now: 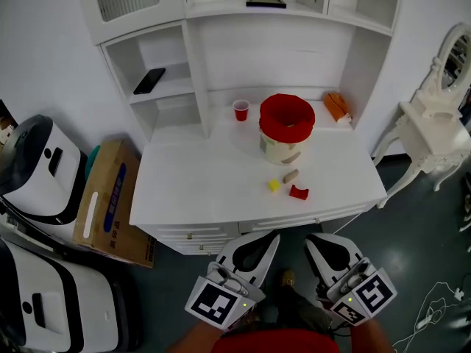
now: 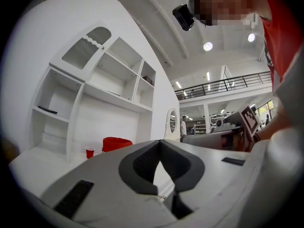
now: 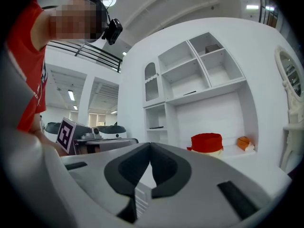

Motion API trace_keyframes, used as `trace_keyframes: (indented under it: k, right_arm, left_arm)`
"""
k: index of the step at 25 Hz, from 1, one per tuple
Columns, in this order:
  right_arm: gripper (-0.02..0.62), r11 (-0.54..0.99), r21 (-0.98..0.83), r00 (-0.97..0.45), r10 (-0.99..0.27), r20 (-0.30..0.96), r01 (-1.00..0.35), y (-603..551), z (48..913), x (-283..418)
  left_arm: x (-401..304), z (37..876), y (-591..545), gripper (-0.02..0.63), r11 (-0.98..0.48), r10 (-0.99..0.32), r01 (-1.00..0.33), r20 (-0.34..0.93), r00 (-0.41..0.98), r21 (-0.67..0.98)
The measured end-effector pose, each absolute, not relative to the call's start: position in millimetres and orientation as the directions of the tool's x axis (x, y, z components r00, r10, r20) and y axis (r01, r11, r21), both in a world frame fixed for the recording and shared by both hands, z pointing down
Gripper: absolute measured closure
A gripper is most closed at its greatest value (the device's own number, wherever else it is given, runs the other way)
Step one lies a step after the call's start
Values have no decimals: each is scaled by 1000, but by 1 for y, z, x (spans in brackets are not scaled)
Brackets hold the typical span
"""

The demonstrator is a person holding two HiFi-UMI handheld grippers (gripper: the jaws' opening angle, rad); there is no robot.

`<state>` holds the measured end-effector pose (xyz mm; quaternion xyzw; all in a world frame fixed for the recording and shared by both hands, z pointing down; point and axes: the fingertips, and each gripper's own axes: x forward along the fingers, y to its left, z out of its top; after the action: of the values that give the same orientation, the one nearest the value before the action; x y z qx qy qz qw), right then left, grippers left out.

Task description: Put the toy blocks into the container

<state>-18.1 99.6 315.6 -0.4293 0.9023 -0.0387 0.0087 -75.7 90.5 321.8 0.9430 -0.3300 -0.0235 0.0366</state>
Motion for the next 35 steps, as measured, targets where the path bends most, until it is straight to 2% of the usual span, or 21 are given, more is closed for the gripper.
trace_keyframes:
  k: [11, 17, 20, 27, 31, 35]
  right_arm:
    - [572, 655, -82, -660, -750, 51, -751, 18, 338, 21]
    - [571, 712, -73, -716, -694, 81, -699, -21, 355, 34]
    - [571, 734, -69, -737, -670, 91, -676, -38, 362, 37]
    - [568, 746, -41, -743, -653, 146, -665, -74, 385, 46]
    - [526, 747, -25, -732, -643, 223, -664, -86, 410, 49]
    - [415, 771, -3, -705, -580, 408, -637, -93, 469, 51]
  left_arm:
    - [-65, 329, 10, 594, -712, -702, -702, -61, 710, 21]
    - [-49, 348, -25, 592, -672, -741, -741, -33, 671, 5]
    - [-36, 367, -36, 592, -665, -746, -747, 40, 665, 24]
    - [-30, 388, -64, 591, -632, -769, -774, 84, 633, 45]
    - [-32, 393, -74, 591, -638, -766, -769, 73, 638, 37]
    - [-32, 403, -79, 592, -644, -753, -761, 116, 648, 73]
